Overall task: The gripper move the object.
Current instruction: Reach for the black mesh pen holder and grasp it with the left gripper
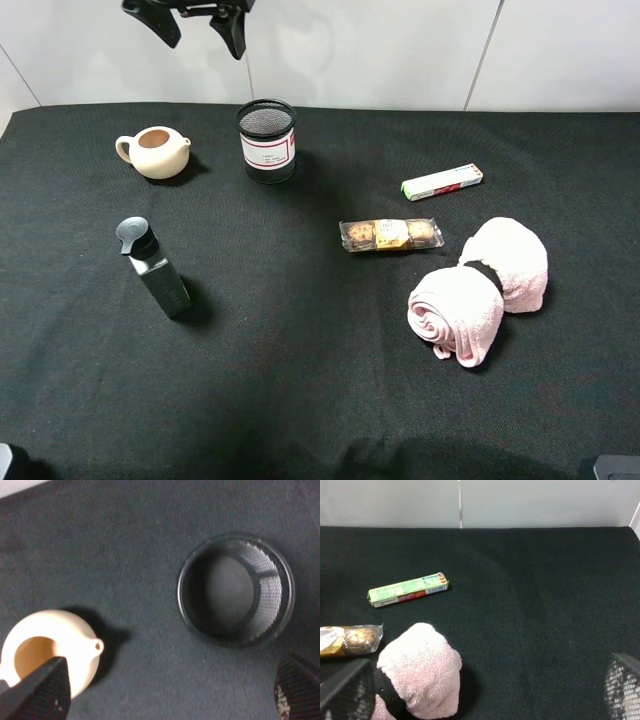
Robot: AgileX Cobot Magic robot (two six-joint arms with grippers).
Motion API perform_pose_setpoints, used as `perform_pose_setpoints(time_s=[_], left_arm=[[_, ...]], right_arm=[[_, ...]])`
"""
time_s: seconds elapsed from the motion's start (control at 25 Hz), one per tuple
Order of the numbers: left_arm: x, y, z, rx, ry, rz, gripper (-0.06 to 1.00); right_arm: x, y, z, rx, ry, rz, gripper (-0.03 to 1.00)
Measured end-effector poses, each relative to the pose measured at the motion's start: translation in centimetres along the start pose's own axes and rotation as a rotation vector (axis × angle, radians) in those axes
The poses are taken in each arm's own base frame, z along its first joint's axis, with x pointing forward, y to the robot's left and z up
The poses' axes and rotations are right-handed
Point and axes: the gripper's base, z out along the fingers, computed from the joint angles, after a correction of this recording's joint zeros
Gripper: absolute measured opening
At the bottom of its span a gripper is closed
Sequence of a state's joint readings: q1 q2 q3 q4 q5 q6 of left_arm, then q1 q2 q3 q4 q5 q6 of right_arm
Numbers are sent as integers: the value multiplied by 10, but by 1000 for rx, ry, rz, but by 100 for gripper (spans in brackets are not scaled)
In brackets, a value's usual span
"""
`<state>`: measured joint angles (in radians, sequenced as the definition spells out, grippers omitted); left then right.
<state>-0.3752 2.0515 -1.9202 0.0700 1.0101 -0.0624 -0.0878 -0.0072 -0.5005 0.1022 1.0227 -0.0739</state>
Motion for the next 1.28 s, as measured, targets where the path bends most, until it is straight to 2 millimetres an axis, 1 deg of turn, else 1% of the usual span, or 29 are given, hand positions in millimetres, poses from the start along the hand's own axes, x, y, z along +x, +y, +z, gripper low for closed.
perform_pose_setpoints(time_s=[0.28,0.48,1.28], left_arm=[[-12,-10,28,4,29,5,84],[-17,-17,39,7,38,-2,83],[-13,-20,92,3,95,-13,83]], right_arm=[[0,0,0,0,0,0,69],[0,0,0,0,0,0,69],[0,0,0,0,0,0,69]])
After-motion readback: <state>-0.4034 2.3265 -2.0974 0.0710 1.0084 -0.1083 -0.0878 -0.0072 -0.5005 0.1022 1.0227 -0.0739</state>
